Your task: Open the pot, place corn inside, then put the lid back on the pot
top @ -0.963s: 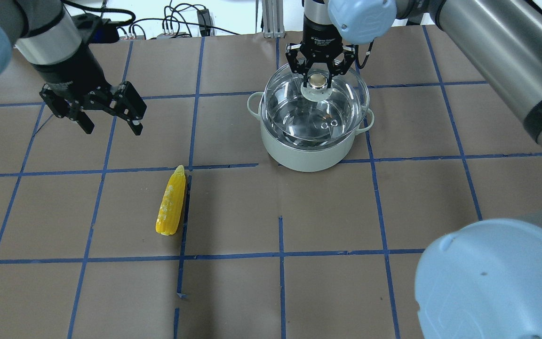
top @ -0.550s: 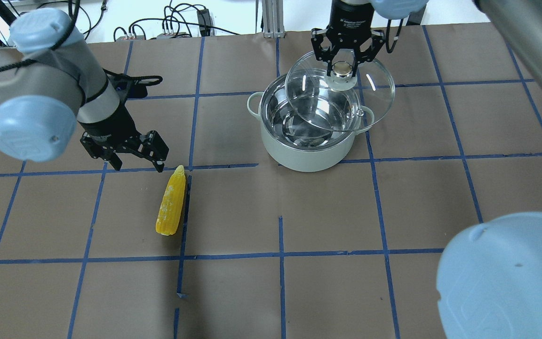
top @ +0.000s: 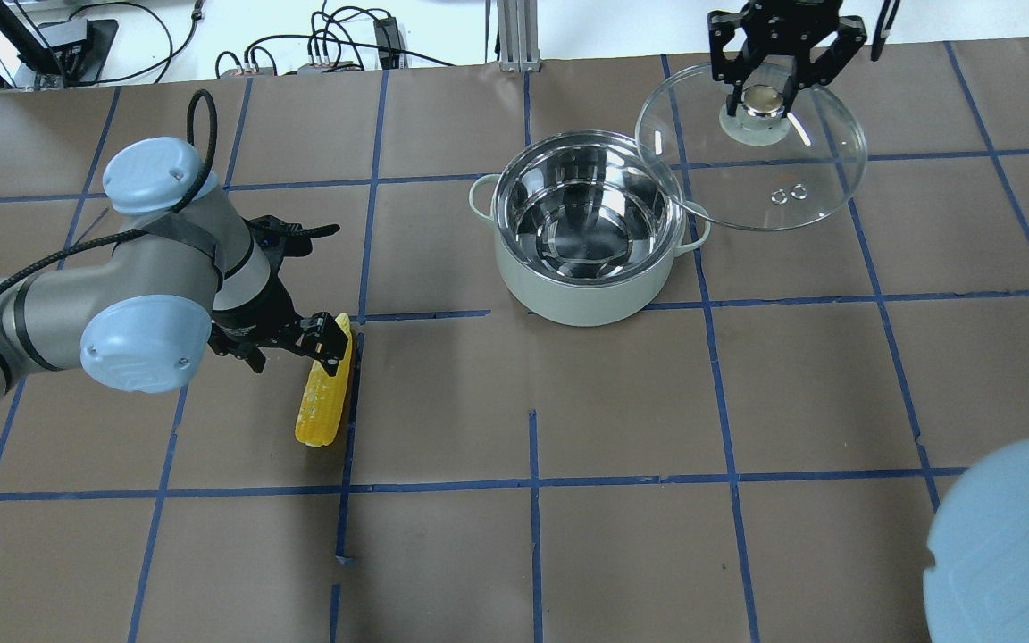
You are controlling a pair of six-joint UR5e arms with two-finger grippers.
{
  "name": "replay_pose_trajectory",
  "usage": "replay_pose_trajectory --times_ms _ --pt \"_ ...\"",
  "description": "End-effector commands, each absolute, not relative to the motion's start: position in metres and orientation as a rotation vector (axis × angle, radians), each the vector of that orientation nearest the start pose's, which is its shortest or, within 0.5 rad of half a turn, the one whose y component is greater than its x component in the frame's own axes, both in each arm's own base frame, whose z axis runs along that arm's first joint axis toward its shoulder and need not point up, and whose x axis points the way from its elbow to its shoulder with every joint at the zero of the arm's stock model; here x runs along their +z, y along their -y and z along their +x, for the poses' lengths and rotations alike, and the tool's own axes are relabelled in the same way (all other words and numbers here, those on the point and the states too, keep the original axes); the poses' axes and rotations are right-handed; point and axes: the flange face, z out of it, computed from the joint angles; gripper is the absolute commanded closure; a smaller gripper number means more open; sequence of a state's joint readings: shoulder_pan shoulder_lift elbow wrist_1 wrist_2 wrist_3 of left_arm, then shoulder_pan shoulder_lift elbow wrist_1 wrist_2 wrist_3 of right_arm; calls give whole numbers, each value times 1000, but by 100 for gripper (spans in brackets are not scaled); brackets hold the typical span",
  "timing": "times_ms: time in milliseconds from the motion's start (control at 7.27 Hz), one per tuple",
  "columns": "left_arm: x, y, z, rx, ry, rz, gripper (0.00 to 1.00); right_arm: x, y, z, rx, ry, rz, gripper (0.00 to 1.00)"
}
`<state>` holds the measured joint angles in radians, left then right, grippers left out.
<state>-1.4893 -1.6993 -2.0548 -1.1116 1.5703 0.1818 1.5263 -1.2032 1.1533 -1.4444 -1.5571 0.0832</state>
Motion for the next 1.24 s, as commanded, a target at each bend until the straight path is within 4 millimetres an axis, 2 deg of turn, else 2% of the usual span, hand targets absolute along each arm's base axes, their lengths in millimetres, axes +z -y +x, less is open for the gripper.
replay_pose_trajectory --times_ms 0,138,275,413,550,688,826,963,1101 --pt "198 481 -101 202 -3148 155 0 474 636 65 161 -3114 128 70" --pt "191 472 -101 238 -3145 159 0 479 632 65 154 -3118 118 72" --pt "174 466 -97 252 -3147 167 0 476 630 64 166 -3119 116 72" --pt "171 467 -97 202 -3146 148 0 474 628 64 173 -3119 118 73" --pt "172 473 -94 183 -3145 140 7 474 628 64 174 -3120 118 73" --pt "167 470 -93 207 -3139 136 49 474 628 61 181 -3147 114 73" --pt "171 471 -94 200 -3144 126 81 474 628 59 184 -3167 113 73" --pt "176 472 -95 179 -3143 119 92 474 628 59 184 -3167 113 73" --pt "185 475 -97 144 -3147 106 93 473 628 59 187 -3167 113 73"
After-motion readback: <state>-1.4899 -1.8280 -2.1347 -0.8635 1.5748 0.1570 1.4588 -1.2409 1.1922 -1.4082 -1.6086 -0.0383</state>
